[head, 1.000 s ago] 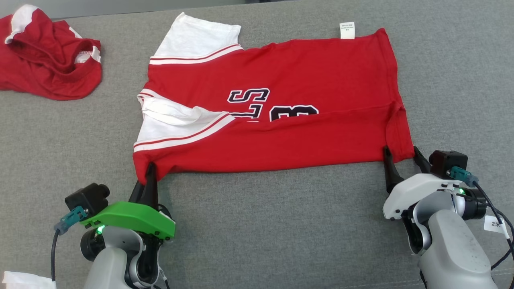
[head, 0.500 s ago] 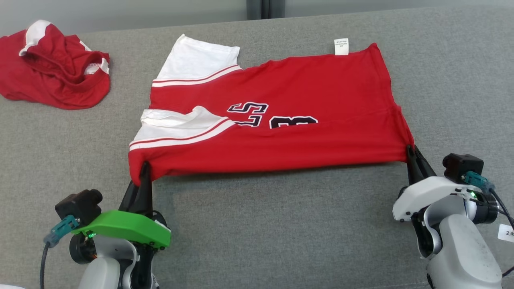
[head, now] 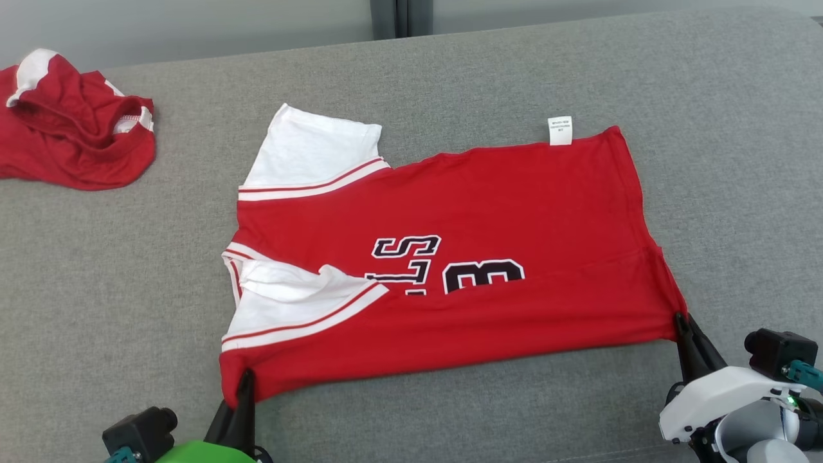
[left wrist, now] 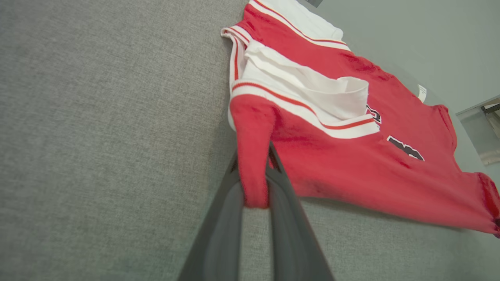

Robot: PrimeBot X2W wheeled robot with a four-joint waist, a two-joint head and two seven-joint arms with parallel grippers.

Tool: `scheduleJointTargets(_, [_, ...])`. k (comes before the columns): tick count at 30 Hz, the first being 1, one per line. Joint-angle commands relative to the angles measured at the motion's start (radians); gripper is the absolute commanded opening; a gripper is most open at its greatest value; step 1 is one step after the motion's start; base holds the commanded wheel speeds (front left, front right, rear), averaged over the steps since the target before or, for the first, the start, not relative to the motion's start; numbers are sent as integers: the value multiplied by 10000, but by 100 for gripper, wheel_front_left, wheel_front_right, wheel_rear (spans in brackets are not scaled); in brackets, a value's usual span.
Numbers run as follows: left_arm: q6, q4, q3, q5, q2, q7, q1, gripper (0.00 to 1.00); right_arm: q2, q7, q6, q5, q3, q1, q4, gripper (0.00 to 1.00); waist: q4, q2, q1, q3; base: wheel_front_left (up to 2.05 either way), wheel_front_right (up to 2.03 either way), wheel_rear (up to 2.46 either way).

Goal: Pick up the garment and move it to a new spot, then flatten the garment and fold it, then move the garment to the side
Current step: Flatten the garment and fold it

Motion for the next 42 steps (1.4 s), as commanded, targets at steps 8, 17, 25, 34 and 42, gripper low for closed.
scheduleJointTargets(8, [194,-85,-1,174,289,228,58,100,-50,53,-18,-59,-91,342,-217,100,-135,-1,0,82,0,0,0])
scheduleJointTargets(17, [46,-1136,-30,1250,1839,1166,-2060,100,-45,111,-17,-602,-367,-522,-1117,100,-452,-1,0,633,0,0,0])
scheduleJointTargets(25, [-1084,-24,-665,1776,3113,3306,-6840,100,-36,387,-17,-1030,471,-2505,-1565,100,-893,-1,0,1922,0,0,0])
scheduleJointTargets(34, [-1452,2325,-755,1451,3873,5642,-10529,100,-39,120,-17,-868,1777,-4430,-1011,100,-1836,-1,0,3521,0,0,0])
scheduleJointTargets(42, [-1539,3406,-664,719,4248,7262,-11224,100,-31,-283,-17,-933,2102,-5443,-451,100,-2567,-1,0,4198,0,0,0])
